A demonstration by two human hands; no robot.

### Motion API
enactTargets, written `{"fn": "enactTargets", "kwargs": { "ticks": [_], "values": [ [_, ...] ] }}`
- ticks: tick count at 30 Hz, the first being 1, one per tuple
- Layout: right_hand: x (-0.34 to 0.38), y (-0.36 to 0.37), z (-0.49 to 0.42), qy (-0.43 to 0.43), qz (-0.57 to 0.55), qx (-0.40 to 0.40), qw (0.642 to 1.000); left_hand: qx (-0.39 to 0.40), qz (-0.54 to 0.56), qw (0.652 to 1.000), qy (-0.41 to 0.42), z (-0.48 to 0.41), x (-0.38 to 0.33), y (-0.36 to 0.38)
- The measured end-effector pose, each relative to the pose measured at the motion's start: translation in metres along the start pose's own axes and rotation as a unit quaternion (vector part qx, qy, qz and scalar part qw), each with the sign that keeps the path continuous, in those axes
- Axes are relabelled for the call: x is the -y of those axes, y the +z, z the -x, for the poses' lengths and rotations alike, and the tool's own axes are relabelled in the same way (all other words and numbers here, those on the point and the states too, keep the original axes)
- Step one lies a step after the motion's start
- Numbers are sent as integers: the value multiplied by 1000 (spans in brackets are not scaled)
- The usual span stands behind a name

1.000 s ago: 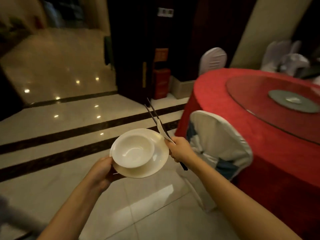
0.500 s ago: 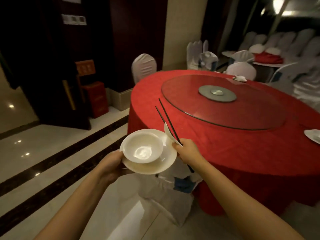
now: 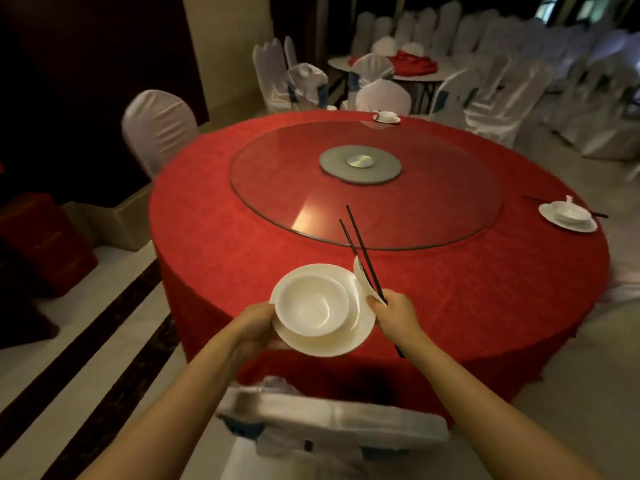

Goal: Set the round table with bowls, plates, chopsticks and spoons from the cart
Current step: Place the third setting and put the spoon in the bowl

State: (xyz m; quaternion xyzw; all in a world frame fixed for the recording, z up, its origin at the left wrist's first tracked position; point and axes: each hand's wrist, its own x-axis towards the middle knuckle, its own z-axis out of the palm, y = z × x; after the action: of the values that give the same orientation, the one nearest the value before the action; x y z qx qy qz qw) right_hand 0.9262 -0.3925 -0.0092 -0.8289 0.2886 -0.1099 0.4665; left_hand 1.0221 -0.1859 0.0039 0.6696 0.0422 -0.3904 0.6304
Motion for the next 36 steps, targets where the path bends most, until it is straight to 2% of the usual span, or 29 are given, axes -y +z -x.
{"fn": "enactTargets", "kwargs": {
  "ticks": [4,9,18,25,29,36],
  "values": [
    [-22,17,-35,49,-13,-47,998,30,-32,998,-34,-65,-10,4],
    [-60,35,-69,103,-12,-61,993,43,-39,995,-83,-122,-7,16],
    [-95,60,-110,137,36,-62,988,2,-75,990,-119,-182,8,26],
    [-99,66,-123,153,73,-46,984,-28,-126,990,-62,-200,14,26],
    [-104,68,-127,150,111,-40,982,-60,-202,978,-1,-201,14,25],
    [-104,60,-125,136,98,-65,984,-29,-405,913,44,-203,5,16]
  ]
}}
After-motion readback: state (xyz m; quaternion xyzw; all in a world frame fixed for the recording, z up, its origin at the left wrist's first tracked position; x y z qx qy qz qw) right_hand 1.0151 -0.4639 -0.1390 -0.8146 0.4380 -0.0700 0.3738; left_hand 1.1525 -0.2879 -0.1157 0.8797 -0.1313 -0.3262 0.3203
